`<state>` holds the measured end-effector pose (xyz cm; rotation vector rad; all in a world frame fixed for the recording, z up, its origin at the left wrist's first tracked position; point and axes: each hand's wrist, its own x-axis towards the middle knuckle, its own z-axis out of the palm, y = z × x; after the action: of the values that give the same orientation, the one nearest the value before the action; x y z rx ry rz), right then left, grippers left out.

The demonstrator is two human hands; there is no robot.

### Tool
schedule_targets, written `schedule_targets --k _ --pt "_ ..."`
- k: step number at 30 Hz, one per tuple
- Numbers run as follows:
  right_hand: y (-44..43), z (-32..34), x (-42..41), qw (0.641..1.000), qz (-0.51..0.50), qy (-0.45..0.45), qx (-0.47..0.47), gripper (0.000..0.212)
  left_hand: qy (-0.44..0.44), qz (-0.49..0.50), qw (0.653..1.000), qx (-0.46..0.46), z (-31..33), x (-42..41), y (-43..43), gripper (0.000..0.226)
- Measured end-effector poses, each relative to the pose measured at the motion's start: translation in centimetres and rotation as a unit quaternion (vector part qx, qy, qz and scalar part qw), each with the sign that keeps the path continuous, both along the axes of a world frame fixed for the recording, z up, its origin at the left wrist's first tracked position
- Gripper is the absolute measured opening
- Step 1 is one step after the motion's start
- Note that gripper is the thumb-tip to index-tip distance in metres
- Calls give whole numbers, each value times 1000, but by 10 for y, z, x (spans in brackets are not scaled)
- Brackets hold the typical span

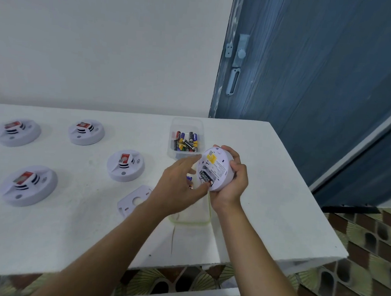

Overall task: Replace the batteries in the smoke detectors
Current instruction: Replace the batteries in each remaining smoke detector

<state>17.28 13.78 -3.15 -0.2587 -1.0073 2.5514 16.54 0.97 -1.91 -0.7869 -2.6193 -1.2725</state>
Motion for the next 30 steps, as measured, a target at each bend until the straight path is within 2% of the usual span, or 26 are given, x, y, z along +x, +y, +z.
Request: schedule_targets --k 7,14,25,27,30 --pt "-4 3 -3 1000 15 2 15 44 -66 50 997 -2 12 0 -4 49" --pt "-8 1 -7 999 14 23 28 34 -112 74 991 -5 11 0 -4 47" --pt "-14 -3 -13 997 20 17 69 40 -75 61 994 -44 6 -2 -4 60" --pt "-14 -4 -14 998 18 15 66 44 -70 50 996 -30 5 0 -6 56" --pt "-13 -4 -15 997 -2 5 83 42 -62 37 997 -11 2 2 -5 35"
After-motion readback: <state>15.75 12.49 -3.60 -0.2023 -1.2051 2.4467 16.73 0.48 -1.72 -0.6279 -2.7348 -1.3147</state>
